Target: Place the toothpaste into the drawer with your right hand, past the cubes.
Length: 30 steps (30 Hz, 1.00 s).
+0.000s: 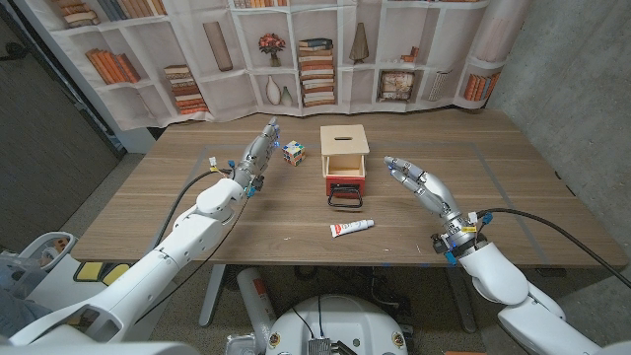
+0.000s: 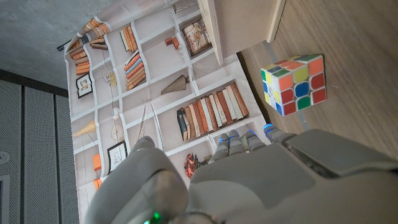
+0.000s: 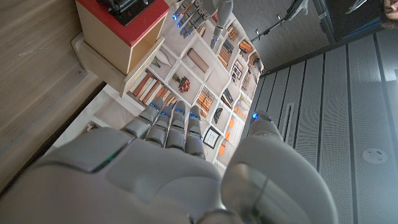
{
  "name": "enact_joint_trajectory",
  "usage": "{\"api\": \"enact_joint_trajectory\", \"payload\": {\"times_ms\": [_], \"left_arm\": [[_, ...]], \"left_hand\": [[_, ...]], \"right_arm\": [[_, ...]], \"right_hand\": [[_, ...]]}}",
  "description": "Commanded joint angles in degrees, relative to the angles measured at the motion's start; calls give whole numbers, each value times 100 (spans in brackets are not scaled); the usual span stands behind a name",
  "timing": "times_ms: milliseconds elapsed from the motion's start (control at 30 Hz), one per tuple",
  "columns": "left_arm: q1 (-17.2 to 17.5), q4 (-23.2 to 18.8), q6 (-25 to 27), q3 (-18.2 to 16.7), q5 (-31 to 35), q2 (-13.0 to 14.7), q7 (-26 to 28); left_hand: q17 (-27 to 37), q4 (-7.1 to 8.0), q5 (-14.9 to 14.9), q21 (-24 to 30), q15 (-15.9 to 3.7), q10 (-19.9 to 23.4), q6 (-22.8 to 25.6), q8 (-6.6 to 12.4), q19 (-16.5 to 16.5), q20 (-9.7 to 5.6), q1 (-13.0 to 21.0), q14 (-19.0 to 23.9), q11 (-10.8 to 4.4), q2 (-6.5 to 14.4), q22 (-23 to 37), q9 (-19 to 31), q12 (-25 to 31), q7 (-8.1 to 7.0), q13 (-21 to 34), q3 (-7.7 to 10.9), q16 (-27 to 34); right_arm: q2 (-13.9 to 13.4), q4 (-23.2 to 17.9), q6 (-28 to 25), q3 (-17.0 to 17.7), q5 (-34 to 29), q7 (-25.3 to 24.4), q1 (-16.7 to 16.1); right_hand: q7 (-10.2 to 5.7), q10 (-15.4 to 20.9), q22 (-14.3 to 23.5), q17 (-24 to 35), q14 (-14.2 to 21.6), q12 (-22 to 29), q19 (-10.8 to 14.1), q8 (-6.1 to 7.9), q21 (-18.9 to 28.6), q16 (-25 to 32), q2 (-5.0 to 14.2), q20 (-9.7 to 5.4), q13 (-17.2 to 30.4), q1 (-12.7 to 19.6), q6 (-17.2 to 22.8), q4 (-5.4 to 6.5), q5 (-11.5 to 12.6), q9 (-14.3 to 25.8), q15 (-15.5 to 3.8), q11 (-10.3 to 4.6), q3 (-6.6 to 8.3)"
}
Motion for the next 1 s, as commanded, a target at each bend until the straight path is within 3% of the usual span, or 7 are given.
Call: {"api": "enact_joint_trajectory", "payload": {"times_ms": [33,1000], "left_arm": [[152,-179,-32,-56,-16,48,95],[337,-359,-83,-128,-41,114,153]], "left_hand": [[8,1,14,1,-11,15,26,0,-183,-57,11,-3,15,42,12,14,-13,4,16,-21,-17],[8,-1,12,1,13,24,45,1,-183,-109,24,-7,53,59,12,15,-14,34,16,-47,-19]], "right_arm": [[-35,-177,-124,104,-386,-175,-176],[-5,-646,-531,337,-1869,-797,-532]], "right_hand": [[13,59,33,11,29,11,42,11,-18,-9,2,-31,21,98,62,-47,-17,28,-4,-33,26],[-119,115,33,10,83,-5,80,-23,-87,-10,9,-24,23,342,109,-204,1,27,-68,-152,92]]}}
